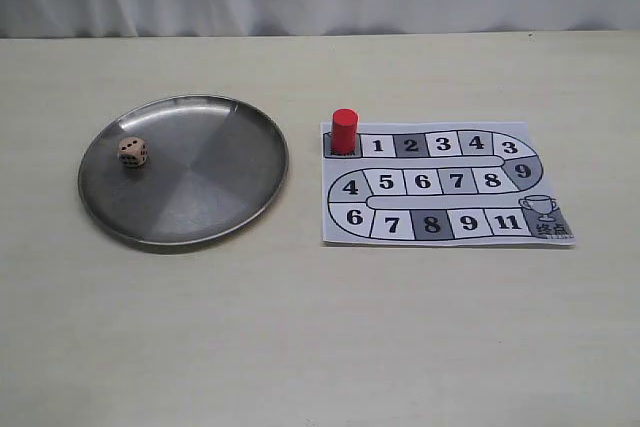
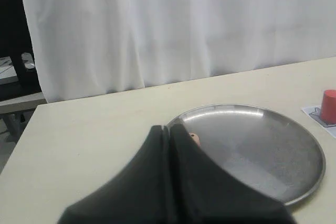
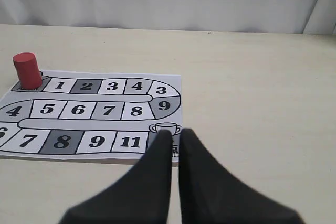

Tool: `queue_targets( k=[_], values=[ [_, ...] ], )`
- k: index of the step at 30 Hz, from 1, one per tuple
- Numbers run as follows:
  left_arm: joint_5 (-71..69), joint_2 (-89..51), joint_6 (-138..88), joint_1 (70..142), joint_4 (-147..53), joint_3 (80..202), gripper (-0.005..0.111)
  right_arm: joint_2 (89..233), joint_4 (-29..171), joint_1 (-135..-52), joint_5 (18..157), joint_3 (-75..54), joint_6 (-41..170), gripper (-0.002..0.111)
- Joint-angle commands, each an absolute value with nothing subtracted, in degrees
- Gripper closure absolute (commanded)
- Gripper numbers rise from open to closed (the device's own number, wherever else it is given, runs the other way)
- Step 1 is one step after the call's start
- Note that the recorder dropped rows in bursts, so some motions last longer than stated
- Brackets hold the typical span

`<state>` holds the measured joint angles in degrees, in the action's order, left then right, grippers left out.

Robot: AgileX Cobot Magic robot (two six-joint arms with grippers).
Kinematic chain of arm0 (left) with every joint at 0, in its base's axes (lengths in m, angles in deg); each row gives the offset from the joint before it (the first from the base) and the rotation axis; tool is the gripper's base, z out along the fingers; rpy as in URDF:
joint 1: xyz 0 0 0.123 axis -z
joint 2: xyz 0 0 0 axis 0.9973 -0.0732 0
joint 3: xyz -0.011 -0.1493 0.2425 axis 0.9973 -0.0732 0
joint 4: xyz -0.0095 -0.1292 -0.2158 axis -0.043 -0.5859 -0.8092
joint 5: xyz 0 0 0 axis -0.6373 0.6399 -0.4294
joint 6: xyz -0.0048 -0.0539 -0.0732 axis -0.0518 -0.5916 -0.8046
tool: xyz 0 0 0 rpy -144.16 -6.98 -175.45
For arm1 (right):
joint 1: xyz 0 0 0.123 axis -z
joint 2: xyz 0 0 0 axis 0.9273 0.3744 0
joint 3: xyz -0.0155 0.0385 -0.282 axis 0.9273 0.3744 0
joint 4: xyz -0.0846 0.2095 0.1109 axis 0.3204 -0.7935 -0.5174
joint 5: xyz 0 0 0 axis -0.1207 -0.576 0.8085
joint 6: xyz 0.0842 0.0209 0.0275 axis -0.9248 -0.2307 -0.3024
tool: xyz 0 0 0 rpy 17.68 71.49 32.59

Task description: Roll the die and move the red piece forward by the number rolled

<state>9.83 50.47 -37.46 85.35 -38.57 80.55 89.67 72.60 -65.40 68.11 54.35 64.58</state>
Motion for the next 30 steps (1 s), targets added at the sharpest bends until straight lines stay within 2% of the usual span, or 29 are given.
queue_targets(
  k=[1, 30],
  values=[
    [9.3, 50.5, -37.5, 85.8, -38.7, 80.5, 0.107, 89.4, 73.1, -65.5, 67.9, 54.4, 64.6, 0.104],
    [9.3, 50.5, -37.5, 85.8, -38.7, 80.5, 0.107, 89.4, 71.8, -65.5, 69.5, 54.4, 64.5, 0.104]
  ],
)
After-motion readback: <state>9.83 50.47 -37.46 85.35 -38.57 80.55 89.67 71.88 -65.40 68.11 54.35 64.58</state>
